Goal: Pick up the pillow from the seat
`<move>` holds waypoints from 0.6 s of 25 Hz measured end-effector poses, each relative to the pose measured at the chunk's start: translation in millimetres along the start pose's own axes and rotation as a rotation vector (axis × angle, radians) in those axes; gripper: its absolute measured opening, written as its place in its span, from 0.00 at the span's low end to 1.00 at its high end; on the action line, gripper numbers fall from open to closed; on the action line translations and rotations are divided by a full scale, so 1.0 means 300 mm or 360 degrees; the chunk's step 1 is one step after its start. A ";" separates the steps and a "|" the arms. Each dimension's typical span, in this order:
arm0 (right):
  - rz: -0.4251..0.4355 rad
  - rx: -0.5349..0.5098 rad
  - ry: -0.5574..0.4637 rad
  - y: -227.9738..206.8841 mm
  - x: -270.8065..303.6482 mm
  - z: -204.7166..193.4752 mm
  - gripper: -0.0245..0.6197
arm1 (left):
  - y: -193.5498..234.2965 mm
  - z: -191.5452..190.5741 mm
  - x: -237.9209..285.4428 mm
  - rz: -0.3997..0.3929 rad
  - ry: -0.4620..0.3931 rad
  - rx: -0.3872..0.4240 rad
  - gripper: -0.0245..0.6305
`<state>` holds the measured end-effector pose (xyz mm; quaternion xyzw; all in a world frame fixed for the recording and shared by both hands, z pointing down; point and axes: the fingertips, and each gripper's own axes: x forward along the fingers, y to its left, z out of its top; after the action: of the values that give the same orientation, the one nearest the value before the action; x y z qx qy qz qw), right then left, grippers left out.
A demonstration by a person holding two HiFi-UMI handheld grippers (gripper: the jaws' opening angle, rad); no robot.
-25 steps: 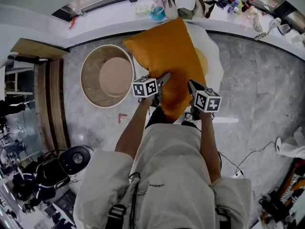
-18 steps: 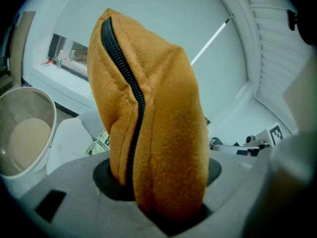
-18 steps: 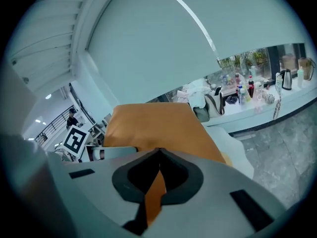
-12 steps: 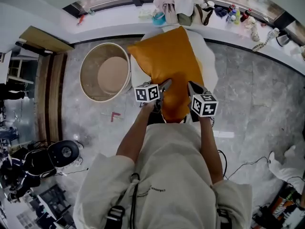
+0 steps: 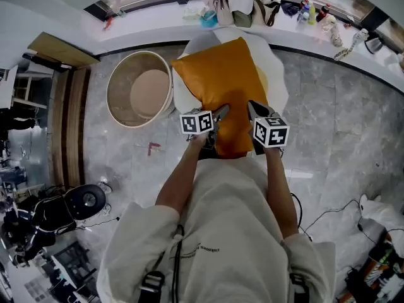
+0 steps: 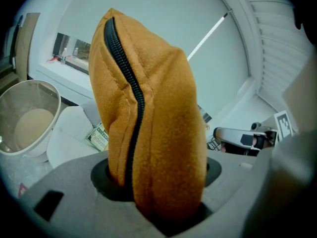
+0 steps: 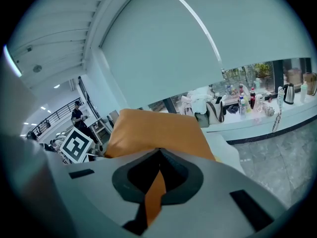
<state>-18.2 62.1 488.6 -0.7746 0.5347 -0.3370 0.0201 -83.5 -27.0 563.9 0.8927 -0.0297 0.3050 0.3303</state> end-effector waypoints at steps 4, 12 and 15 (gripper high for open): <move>0.0010 -0.0004 -0.0002 0.023 -0.021 -0.017 0.05 | -0.010 -0.014 -0.013 -0.0025 -0.0004 0.0007 0.45; -0.0037 -0.0041 0.0036 -0.007 -0.082 -0.055 0.05 | -0.051 -0.055 -0.022 -0.0022 -0.0014 0.0005 0.45; -0.0043 -0.0042 0.0044 -0.008 -0.078 -0.059 0.05 | -0.054 -0.052 -0.025 -0.0049 -0.0020 0.0000 0.45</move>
<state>-30.6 88.8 491.5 -0.7772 0.5289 -0.3409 -0.0022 -93.6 -6.1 559.6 0.8950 -0.0179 0.2941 0.3349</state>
